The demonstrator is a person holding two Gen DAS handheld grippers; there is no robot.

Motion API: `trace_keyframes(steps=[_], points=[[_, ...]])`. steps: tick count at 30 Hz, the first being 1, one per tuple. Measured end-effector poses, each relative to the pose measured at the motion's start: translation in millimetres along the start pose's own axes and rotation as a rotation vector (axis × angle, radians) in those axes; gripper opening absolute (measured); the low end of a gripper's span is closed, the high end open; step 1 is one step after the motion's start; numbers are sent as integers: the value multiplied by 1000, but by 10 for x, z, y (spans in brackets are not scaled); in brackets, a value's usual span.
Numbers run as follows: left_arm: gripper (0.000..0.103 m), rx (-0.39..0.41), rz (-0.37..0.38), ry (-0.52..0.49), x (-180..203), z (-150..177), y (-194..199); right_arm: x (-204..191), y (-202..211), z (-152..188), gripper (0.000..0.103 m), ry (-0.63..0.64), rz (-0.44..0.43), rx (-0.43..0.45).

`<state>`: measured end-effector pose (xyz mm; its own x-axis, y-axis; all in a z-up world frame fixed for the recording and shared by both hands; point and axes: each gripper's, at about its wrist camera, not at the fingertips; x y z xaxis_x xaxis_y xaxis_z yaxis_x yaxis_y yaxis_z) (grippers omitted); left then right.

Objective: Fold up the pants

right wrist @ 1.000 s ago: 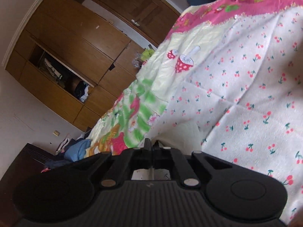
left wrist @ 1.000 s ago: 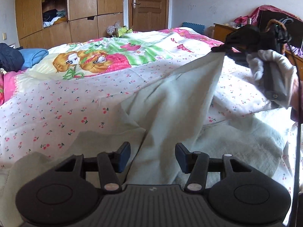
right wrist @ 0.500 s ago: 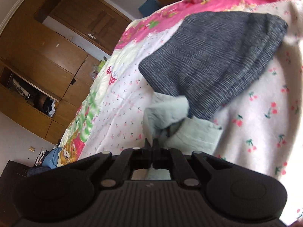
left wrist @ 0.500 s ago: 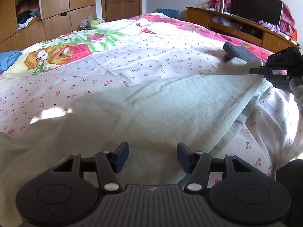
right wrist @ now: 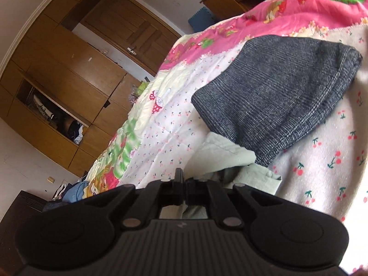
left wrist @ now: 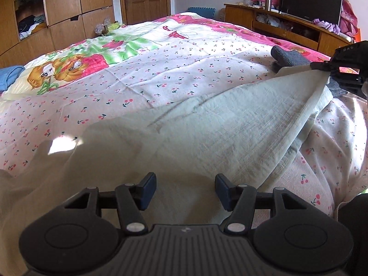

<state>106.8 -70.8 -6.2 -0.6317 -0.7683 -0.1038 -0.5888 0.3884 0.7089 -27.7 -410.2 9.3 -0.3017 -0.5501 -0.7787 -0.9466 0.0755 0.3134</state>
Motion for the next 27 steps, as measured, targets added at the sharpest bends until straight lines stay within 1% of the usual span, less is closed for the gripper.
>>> trace_keyframes(steps=[1,3,5,6,8,10,13,15,16,18,20,22,25,26,27], points=[[69,-3,4,4,-5,6,-5,-10,18,22,3,41,7,-8],[69,-12,3,6,-2,34,-28,69,-23,87,9,72,73,-32],[69,-20,4,4,12,58,-34,215,-82,123,11,23,115,-78],[69,-21,6,0,21,65,-28,328,-31,154,13,-8,140,-89],[69,-19,6,-13,33,69,-12,392,37,191,19,-16,166,-64],[69,-21,6,-16,35,68,-21,428,103,200,26,-13,173,-40],[69,-29,5,-14,46,48,-48,498,130,144,27,-16,172,-15],[69,-27,9,-9,79,11,-55,564,147,80,27,-51,162,21],[69,-22,15,-9,105,-10,-55,590,155,45,29,-62,164,47],[69,-9,27,-11,181,-58,-63,641,132,-10,32,-69,179,84],[69,-1,45,-18,278,-109,-86,703,80,-68,35,-88,182,101],[69,3,62,-33,388,-153,-104,766,71,-109,36,-136,162,112],[69,10,81,-54,498,-183,-105,820,198,-148,37,-151,179,171],[69,9,85,-59,525,-188,-110,822,234,-152,38,-156,185,171],[69,6,88,-61,539,-187,-113,806,261,-142,38,-146,170,151]])
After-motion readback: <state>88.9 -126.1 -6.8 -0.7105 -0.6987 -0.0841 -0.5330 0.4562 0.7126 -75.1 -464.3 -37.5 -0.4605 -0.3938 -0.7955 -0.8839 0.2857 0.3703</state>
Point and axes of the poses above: each gripper's, at about its wrist camera, not at the fingertips, and y roughly against the way its jaws point, x to its right, z to its underside, and after that the axes turned 9 degrees about -z, right-handed
